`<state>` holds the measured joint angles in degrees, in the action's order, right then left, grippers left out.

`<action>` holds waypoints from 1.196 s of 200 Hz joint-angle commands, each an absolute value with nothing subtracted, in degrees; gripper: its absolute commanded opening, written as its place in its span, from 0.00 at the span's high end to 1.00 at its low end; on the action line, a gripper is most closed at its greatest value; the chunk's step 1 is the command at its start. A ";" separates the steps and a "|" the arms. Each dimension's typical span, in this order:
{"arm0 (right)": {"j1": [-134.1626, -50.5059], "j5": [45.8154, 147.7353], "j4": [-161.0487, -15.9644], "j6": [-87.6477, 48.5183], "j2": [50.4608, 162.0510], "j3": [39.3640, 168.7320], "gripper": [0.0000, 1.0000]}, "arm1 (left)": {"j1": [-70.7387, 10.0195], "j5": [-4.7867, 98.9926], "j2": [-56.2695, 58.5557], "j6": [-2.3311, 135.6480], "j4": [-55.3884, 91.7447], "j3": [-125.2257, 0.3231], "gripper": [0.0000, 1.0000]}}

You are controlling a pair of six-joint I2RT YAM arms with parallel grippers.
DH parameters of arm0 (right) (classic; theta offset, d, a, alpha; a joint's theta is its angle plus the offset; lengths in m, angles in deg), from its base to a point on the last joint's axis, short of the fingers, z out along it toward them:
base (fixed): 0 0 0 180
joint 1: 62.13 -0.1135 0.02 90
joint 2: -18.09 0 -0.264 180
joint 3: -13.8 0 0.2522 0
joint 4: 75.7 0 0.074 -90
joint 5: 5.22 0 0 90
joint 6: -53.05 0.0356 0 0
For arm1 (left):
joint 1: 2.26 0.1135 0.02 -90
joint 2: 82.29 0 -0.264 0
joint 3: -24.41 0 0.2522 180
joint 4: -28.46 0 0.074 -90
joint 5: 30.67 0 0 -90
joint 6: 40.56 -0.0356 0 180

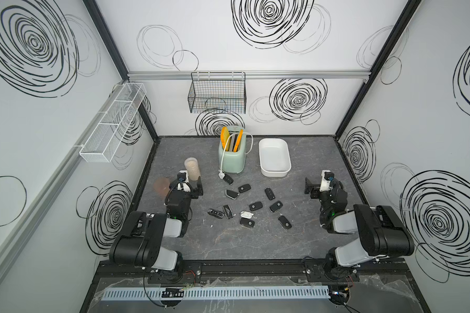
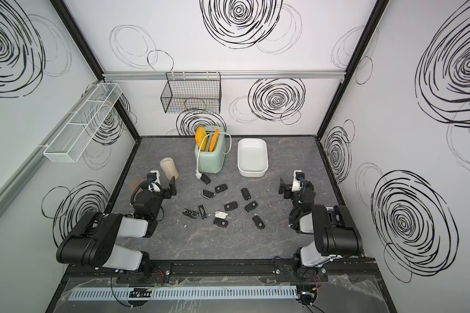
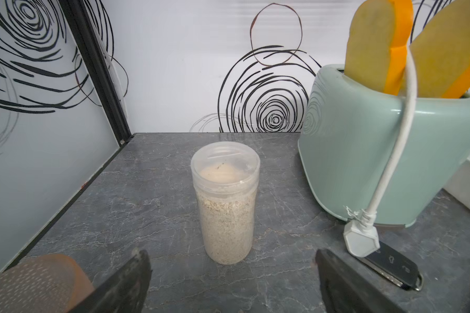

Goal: Place the car key into the storage box
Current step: Adjust the storage box at the center of the board.

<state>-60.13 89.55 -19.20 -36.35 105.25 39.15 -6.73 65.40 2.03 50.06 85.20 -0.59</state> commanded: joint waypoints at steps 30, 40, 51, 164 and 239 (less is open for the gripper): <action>-60.37 90.14 -18.79 -37.16 104.94 40.28 0.01 | -6.95 65.51 1.56 48.71 87.18 -1.55 0.02; -60.37 90.14 -18.79 -37.18 104.98 40.18 0.01 | -6.56 65.01 1.48 48.95 86.61 -1.78 0.02; -60.37 90.25 -18.79 -37.13 104.93 40.22 0.01 | -6.14 64.44 1.56 49.25 86.33 -2.02 0.02; -60.00 86.53 -30.60 -35.37 99.95 44.46 0.01 | -5.47 63.22 1.40 49.45 86.65 -1.84 0.02; -58.88 81.83 -67.12 -10.98 89.90 59.00 0.01 | -10.69 71.08 -12.33 48.97 58.94 -10.74 0.02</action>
<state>-59.89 81.53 -51.57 -23.67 90.21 55.70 -8.92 68.48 -8.60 49.45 69.81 -5.73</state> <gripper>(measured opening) 0.990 0.982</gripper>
